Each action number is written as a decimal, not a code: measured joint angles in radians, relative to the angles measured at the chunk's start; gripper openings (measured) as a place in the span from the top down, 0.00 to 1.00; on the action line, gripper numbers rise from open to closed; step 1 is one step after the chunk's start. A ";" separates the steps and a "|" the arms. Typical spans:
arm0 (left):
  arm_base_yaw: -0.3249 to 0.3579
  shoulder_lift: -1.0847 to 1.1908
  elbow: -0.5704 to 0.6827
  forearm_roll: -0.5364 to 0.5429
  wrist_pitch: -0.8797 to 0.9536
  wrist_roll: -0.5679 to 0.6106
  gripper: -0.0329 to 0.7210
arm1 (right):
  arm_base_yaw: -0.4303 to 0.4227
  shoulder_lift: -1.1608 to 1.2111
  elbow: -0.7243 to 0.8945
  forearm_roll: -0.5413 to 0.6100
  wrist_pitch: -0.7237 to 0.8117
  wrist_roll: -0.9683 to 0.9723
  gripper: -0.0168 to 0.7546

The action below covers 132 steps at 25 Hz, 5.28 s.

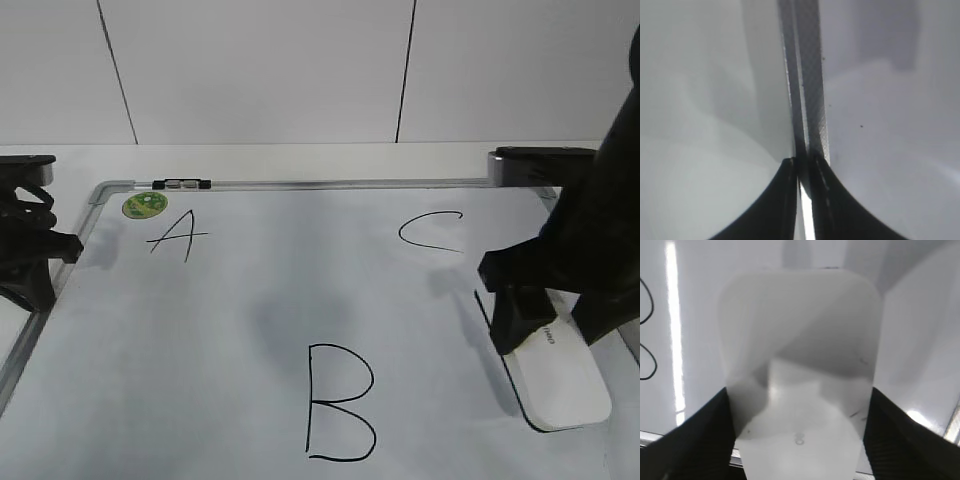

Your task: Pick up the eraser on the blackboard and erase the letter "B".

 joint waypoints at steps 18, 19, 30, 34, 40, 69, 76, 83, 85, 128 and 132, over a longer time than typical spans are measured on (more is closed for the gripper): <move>0.000 0.000 0.000 -0.002 0.004 0.000 0.89 | 0.270 0.311 -0.283 0.002 0.034 0.037 0.25; 0.000 0.000 0.000 -0.002 0.004 0.000 0.89 | 0.275 0.319 -0.296 0.007 0.034 0.038 0.25; 0.000 0.000 0.000 -0.002 0.009 0.000 0.89 | 0.282 0.395 -0.321 0.039 0.018 0.039 0.25; 0.000 0.000 0.000 -0.004 0.009 0.000 0.89 | 0.289 0.399 -0.321 0.041 0.014 0.039 0.24; 0.000 0.000 0.000 -0.004 0.011 0.000 0.89 | 0.294 0.399 -0.321 0.043 0.001 0.040 0.19; 0.000 0.000 0.000 -0.005 0.019 0.000 0.89 | 0.299 0.399 -0.323 0.024 0.005 0.058 0.20; 0.000 0.000 0.000 -0.005 0.019 0.000 0.89 | 0.299 0.399 -0.327 0.022 0.014 0.058 0.13; 0.000 0.000 0.000 -0.005 0.019 0.000 0.89 | 0.299 0.399 -0.383 0.020 0.066 0.058 0.12; 0.000 0.000 0.000 -0.005 0.019 0.000 0.89 | 0.299 0.399 -0.404 0.020 0.068 0.060 0.12; 0.000 0.000 -0.001 -0.005 0.019 0.000 0.89 | 0.301 0.017 -0.039 -0.014 -0.233 0.076 0.20; 0.000 0.000 -0.001 -0.005 0.020 0.000 0.89 | 0.301 0.017 -0.039 -0.020 -0.257 0.076 0.14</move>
